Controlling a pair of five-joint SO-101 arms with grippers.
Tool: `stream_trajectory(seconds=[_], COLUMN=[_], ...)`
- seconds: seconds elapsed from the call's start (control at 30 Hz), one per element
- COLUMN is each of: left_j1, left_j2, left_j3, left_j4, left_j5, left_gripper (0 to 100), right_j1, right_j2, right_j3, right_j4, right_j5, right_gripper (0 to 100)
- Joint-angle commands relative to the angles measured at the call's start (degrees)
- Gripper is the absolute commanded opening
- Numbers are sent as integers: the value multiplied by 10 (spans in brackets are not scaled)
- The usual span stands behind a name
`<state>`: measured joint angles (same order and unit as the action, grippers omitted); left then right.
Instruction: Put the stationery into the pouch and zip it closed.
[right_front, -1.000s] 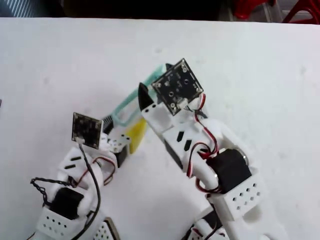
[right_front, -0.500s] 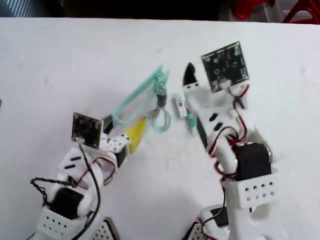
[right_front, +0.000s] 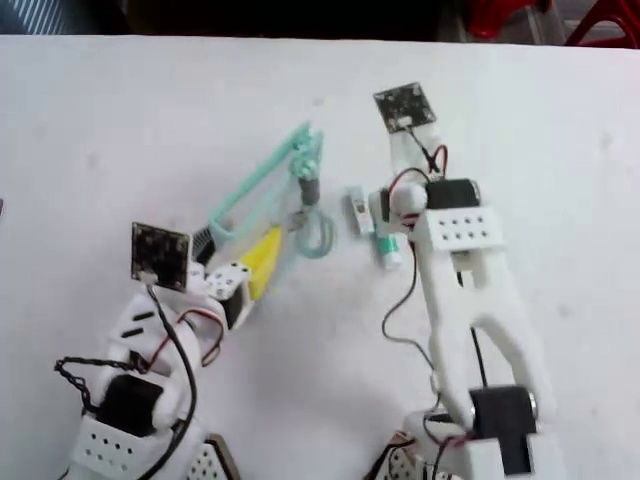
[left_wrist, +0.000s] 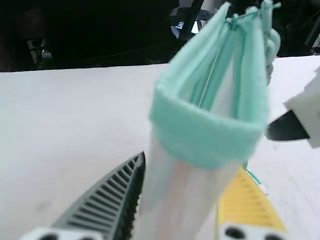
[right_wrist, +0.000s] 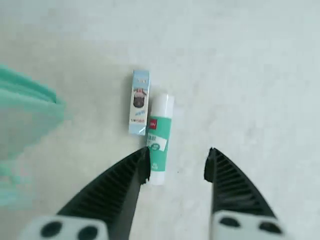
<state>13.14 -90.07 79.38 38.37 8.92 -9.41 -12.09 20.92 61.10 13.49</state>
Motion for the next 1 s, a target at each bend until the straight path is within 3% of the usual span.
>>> stream_trajectory(seconds=[0.0,0.2,0.67,0.97], left_j1=[-25,-23,-22,-22], left_j2=[-7,-7,-7,-7], left_j3=[-3,-3,-3,-3], left_j4=[-11,-11,-11,-11], left_j5=[28,28,28,28], left_gripper=[237,237,237,237], right_j1=[7,22,-22,7], right_j2=[95,214,354,445], right_j3=[-59,-147,-248,-300], right_j4=[2,4,3,6], right_j5=[2,-24,-51,-47], right_gripper=[184,187,184,183])
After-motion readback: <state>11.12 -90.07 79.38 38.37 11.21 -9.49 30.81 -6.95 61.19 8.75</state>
